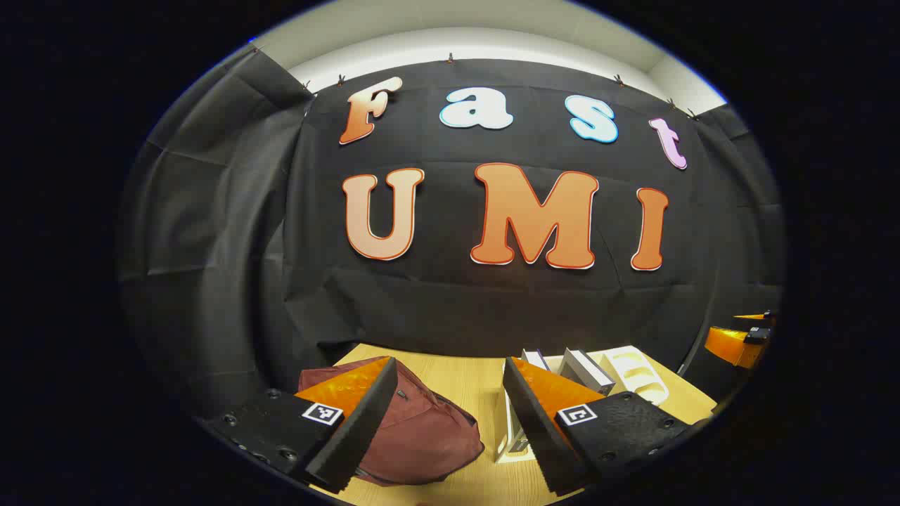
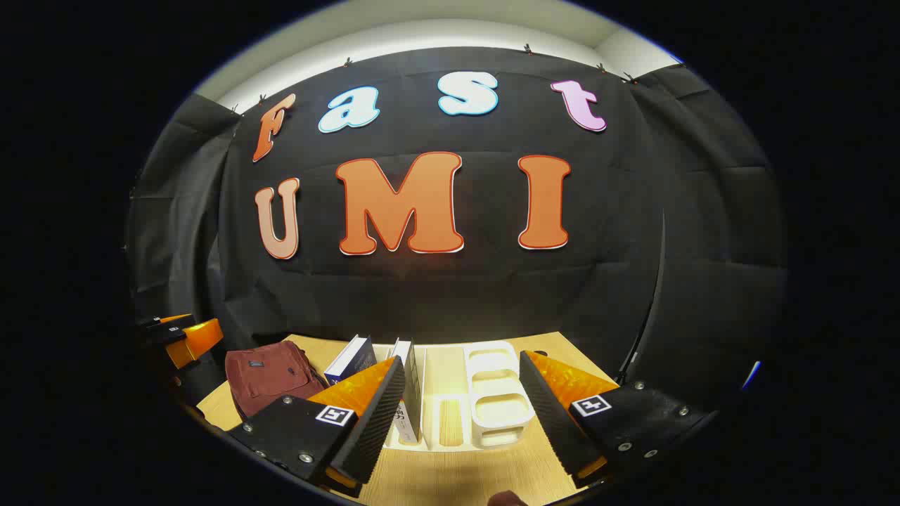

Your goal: Open the schoolbag, grab two books from the bookshelf and put them into the schoolbag.

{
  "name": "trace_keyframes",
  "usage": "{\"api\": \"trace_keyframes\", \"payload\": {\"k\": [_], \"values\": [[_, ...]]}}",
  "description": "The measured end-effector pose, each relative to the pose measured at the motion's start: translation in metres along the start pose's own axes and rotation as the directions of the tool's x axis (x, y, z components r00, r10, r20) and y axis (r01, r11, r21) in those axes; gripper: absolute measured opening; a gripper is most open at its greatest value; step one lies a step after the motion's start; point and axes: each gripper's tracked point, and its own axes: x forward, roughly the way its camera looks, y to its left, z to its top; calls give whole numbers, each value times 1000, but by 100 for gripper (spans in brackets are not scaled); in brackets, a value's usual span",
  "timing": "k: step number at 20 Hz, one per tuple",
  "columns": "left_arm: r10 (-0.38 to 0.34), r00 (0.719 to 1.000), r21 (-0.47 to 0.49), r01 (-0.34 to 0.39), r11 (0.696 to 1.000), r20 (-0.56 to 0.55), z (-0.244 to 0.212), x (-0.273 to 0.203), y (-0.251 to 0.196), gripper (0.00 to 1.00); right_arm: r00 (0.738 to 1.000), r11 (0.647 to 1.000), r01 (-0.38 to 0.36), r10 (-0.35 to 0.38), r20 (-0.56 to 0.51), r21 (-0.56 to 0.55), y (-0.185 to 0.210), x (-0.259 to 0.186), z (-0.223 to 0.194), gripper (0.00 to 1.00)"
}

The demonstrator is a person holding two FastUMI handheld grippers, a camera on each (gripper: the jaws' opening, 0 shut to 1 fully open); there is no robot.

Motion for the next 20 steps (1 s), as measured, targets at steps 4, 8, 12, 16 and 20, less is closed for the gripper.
{"api": "trace_keyframes", "payload": {"k": [4,8,12,16,20], "values": [[-9,1000,-9,9,1000,-12,-3,0,0,95,1000,1000,4,-4,1,-2,1,-1,1,96],[-8,1000,-7,8,1000,-7,-1,0,3,95,1000,1000,0,0,-1,-12,3,-2,0,96],[-5,1000,0,5,1000,-7,-1,-3,7,94,1000,1000,-4,4,-5,-6,5,-2,0,96],[4,1000,-13,-5,1000,-13,-3,-5,12,95,1000,1000,-5,5,-8,-10,7,-3,-2,96],[14,1000,-9,-14,1000,-15,-5,-7,18,95,1000,1000,-3,3,-14,-10,6,-5,-5,96]]}}
